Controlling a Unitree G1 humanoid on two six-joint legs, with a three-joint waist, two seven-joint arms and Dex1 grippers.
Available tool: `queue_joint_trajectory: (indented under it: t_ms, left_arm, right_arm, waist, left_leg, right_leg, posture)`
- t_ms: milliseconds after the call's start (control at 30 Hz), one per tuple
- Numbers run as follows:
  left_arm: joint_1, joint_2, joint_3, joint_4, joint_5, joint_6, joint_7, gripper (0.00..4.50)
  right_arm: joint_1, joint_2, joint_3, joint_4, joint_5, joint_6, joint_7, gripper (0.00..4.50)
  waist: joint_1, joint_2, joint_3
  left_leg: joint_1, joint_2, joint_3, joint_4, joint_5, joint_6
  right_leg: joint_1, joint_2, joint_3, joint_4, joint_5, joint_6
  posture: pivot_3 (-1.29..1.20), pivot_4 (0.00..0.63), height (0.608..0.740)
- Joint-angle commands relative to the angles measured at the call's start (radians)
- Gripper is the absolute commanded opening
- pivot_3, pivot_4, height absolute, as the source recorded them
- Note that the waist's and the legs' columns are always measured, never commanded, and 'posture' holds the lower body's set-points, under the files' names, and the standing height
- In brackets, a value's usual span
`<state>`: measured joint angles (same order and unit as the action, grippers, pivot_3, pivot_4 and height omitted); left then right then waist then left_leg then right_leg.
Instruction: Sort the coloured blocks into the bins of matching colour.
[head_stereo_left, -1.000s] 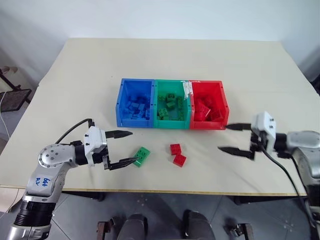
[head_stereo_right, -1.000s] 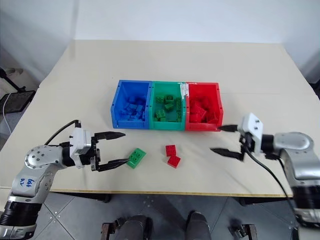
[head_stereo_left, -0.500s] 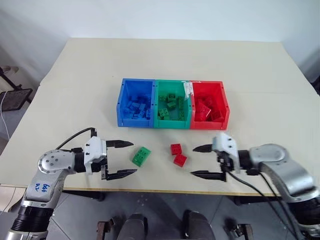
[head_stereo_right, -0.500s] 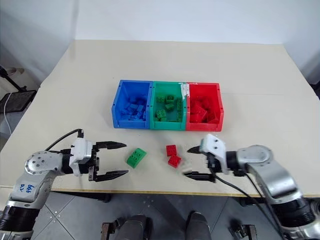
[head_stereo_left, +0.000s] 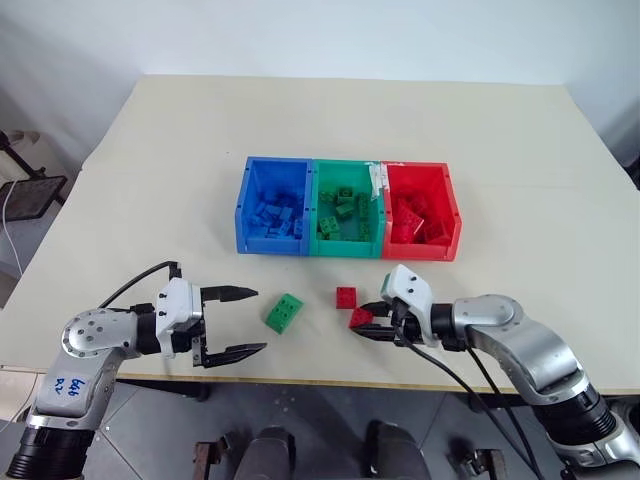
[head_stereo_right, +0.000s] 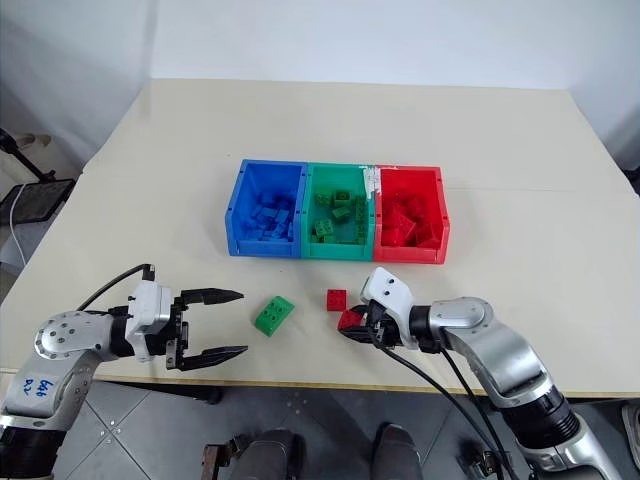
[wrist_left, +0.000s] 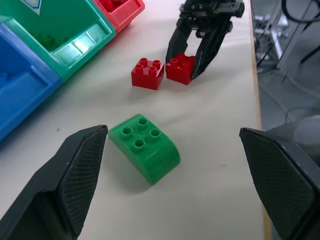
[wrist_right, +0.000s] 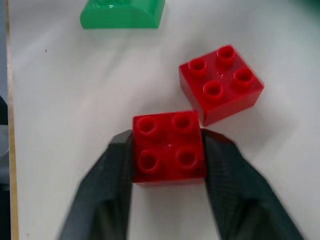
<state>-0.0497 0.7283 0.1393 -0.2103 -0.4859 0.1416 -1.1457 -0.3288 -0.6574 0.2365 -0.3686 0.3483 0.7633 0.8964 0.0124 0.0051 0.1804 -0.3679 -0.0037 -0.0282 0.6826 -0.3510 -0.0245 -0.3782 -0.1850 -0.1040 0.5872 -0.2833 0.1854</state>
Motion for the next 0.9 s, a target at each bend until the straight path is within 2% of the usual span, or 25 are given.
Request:
queue_joint_trajectory:
  t_ms: [33,233,400,567,667,700,867,900]
  left_arm:
    - [-0.019,-0.023,0.05,-0.058,-0.056,0.027,0.064,4.5]
    - [-0.076,-0.104,0.111,-0.06,-0.096,0.078,0.223,4.5]
    - [-0.082,-0.146,0.119,-0.044,-0.045,0.046,0.312,4.5]
    - [-0.081,-0.141,0.097,-0.05,-0.031,0.041,0.309,4.5]
    - [-0.085,-0.139,0.1,-0.046,-0.03,0.041,0.31,4.5]
    - [-0.085,-0.138,0.101,-0.046,-0.03,0.041,0.309,4.5]
    - [-0.076,-0.118,0.092,-0.036,-0.012,0.025,0.277,4.5]
    - [-0.076,-0.107,0.082,-0.031,-0.004,0.014,0.257,4.5]
  right_arm:
    - [-0.011,-0.011,-0.094,-0.022,0.072,-0.06,0.054,1.51]
    - [-0.126,0.07,-0.299,0.095,0.177,-0.068,-0.028,1.51]
    - [-0.321,0.097,-0.32,0.401,-0.028,-0.274,-0.23,1.51]
    - [-0.419,0.138,-0.32,0.571,-0.065,-0.379,-0.257,3.23]
    - [-0.395,0.134,-0.319,0.531,-0.047,-0.404,-0.208,4.27]
    - [-0.383,0.13,-0.319,0.513,-0.037,-0.409,-0.188,4.47]
    - [-0.223,0.046,-0.357,0.369,0.065,-0.427,0.011,4.47]
    - [-0.165,0.009,-0.375,0.338,0.103,-0.432,0.089,4.47]
  waist:
    - [0.001,0.0,0.0]
    - [-0.003,0.0,0.0]
    - [-0.016,0.0,0.0]
    - [-0.021,0.0,0.0]
    - [-0.019,0.0,0.0]
    - [-0.018,0.0,0.0]
    - [-0.012,0.0,0.0]
    - [-0.011,0.0,0.0]
  left_leg:
    - [0.0,0.0,0.0,0.0,0.0,0.0]
    - [0.001,0.0,0.0,0.0,0.0,0.0]
    - [0.001,0.0,0.0,0.0,0.0,0.0]
    - [0.0,0.0,0.0,-0.001,0.0,0.0]
    - [-0.001,0.0,0.0,-0.001,0.0,0.0]
    - [-0.001,0.0,0.0,-0.001,0.0,0.0]
    - [-0.001,0.0,0.0,-0.001,0.0,0.0]
    - [-0.001,0.0,0.0,-0.001,0.0,0.0]
  right_leg:
    - [0.0,0.0,0.0,0.0,0.0,0.0]
    - [0.0,0.0,0.0,0.001,0.0,0.0]
    - [0.0,0.0,0.0,0.001,0.0,0.0]
    - [-0.002,0.0,0.0,0.002,0.0,0.0]
    - [-0.002,0.0,0.0,0.001,0.0,0.0]
    - [-0.002,0.0,0.0,0.001,0.0,0.0]
    - [-0.002,0.0,-0.001,0.0,0.0,0.0]
    - [-0.001,0.0,-0.001,0.0,0.0,0.0]
  posture:
    - [0.0,0.15,0.74]
    - [0.0,0.15,0.74]
    - [0.0,0.15,0.74]
    - [0.0,0.15,0.74]
    - [0.0,0.15,0.74]
    - [0.0,0.15,0.74]
    - [0.0,0.15,0.74]
    - [0.0,0.15,0.74]
